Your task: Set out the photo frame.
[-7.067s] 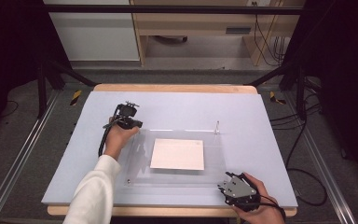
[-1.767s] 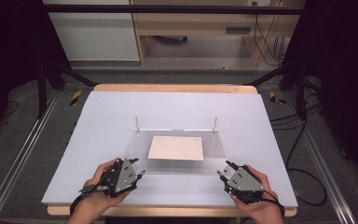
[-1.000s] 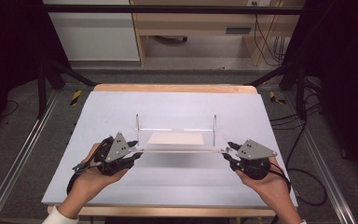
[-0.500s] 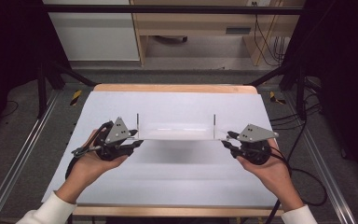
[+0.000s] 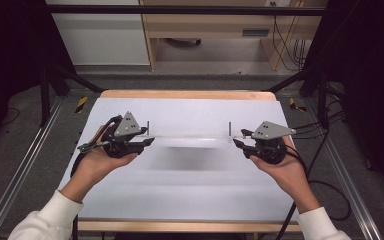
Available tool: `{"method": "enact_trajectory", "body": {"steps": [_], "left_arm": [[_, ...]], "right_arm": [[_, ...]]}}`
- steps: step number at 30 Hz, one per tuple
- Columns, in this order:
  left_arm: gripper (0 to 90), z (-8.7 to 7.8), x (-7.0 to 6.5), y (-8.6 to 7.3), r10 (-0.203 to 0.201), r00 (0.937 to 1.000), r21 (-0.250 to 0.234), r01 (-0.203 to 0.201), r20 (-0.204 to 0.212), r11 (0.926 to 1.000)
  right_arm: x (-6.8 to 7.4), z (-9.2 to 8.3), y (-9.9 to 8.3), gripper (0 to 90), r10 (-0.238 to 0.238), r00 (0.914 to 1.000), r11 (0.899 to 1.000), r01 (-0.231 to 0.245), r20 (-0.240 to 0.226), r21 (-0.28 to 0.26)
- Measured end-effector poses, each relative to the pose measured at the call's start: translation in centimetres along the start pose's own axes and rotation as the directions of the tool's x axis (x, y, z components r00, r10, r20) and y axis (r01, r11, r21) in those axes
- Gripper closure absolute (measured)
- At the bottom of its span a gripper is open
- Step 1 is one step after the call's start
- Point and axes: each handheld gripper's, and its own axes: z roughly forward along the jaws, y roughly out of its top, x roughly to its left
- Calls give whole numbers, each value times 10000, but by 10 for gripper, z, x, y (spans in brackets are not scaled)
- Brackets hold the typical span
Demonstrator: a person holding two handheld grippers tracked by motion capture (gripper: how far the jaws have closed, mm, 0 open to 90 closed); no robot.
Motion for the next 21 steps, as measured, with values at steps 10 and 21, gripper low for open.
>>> {"method": "enact_trajectory", "body": {"steps": [10, 21], "left_arm": [[559, 6, 17, 10, -48, 10000, -178, 46, -86, 9998], [525, 14, 34, 20, -103, 9995, -324, 94, -287, 9994]], "right_arm": [[-12, 7, 11, 575, 235, 9996, 9996, -233, 123, -145], [-24, 17, 20, 556, 610, 9975, 9973, -594, 362, -440]]}}
